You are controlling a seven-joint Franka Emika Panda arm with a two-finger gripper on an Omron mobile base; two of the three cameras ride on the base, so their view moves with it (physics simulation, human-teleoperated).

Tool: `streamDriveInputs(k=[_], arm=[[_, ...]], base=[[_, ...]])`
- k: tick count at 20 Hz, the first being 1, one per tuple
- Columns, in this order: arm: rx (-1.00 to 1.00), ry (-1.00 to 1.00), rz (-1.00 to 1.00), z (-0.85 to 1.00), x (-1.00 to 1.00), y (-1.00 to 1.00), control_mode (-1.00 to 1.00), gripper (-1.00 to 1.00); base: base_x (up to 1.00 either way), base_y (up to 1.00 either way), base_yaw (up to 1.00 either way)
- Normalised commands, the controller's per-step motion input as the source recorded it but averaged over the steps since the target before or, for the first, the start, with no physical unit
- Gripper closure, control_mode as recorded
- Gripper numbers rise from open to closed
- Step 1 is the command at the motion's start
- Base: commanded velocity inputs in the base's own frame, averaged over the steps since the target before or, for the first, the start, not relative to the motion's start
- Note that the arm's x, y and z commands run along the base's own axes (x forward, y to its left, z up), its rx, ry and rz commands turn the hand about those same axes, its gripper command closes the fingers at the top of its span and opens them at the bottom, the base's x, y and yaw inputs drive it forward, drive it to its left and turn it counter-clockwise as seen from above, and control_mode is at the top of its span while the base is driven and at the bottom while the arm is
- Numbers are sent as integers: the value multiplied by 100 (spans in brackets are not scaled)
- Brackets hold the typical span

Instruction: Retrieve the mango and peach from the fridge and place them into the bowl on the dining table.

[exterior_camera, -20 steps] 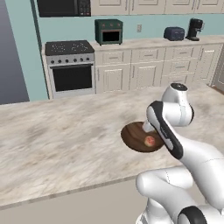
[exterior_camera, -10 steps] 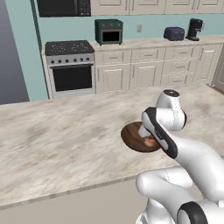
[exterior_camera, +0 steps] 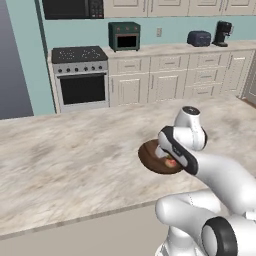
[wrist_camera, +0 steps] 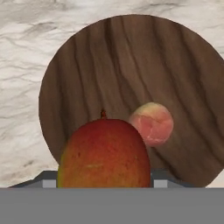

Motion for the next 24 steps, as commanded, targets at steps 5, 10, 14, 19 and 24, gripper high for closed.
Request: streamDriveInputs(k=[5, 10, 14, 19, 24], arm=[[0, 0, 0, -25, 34, 4, -100, -100], [0, 0, 0, -10, 34, 0, -100, -100], [0, 0, 0, 0, 27, 0, -100, -100], [0, 0, 0, 0, 12, 0, -100, -100], [0, 0, 0, 5, -23, -3, -100, -100]], base=[[0, 0, 0], [0, 0, 0], [0, 0, 0], [0, 0, 0], [0, 0, 0]])
